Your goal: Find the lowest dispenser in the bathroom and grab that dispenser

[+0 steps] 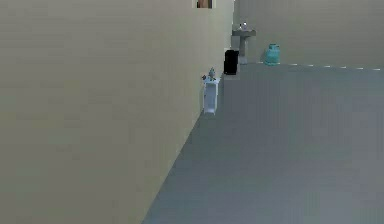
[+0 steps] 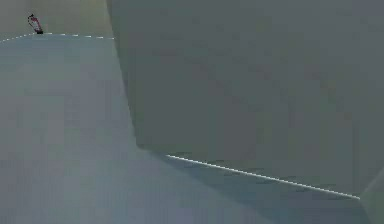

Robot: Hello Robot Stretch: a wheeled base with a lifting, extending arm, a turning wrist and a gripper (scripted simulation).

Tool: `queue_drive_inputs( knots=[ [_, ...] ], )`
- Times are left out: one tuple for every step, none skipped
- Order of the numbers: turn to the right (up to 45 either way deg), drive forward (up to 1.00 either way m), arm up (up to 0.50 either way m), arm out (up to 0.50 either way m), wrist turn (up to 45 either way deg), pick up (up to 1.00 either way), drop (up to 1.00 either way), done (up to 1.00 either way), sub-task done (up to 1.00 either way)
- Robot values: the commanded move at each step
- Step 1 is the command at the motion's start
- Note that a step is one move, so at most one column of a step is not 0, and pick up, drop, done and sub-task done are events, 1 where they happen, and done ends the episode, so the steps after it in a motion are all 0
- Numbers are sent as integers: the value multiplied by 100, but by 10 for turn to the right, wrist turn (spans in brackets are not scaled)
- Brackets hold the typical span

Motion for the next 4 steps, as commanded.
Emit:
queue_drive_inputs(
  knots=[
    [180, 0, 0, 0, 0, 0, 0, 0, 0],
    [0, 100, 0, 0, 0, 0, 0, 0, 0],
    [0, 100, 0, 0, 0, 0, 0, 0, 0],
    [0, 100, 0, 0, 0, 0, 0, 0, 0]
  ],
)
